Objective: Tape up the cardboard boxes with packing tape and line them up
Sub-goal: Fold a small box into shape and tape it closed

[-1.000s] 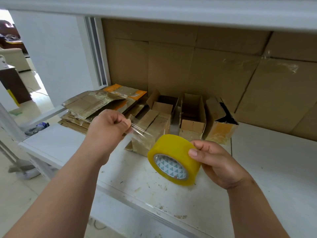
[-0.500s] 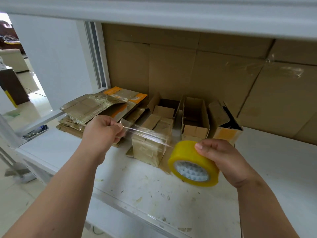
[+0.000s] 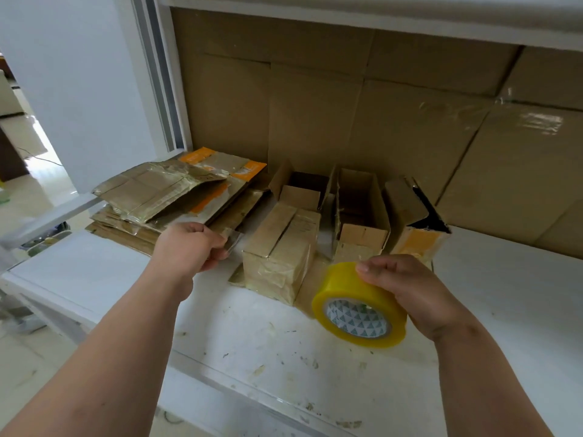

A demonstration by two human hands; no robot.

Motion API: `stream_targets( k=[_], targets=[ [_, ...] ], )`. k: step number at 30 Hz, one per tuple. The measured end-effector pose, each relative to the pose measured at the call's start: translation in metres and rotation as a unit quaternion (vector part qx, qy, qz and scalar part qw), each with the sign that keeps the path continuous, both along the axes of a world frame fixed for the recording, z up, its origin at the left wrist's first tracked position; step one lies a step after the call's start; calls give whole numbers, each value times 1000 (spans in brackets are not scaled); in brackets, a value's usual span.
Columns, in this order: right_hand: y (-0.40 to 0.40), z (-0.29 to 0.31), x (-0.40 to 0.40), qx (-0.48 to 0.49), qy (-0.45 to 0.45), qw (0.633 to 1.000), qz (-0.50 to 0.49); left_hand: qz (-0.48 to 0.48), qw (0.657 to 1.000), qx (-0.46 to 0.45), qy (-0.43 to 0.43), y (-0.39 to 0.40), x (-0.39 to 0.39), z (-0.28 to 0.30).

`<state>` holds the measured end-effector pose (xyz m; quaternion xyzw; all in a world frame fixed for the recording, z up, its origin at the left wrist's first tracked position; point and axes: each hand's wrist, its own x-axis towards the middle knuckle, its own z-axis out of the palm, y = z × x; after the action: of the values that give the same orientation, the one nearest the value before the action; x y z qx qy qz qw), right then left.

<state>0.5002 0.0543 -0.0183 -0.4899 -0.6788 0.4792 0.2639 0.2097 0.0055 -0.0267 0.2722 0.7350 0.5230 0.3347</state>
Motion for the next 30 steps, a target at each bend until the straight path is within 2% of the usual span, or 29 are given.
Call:
stream_targets(
  k=[3,10,16,24,30],
  targets=[
    [-1,2,-3,-15,-14,1000,-12,-2,1000,-2,-7,3,-1,-4],
    [2,-1,-10,-29,-111,993,-37,-18,999,-38,-15,4,4,-27],
    [-1,4,-26,-4,-187,982,-7,-38,997,-69,-22,4,7,-38],
    [-3,8,-55,74,-279,956,56,-67,990,-88,93,4,11,-31],
    [-2,11,-62,58,-304,945,106,-56,991,-71,101,4,13,-33]
  ],
)
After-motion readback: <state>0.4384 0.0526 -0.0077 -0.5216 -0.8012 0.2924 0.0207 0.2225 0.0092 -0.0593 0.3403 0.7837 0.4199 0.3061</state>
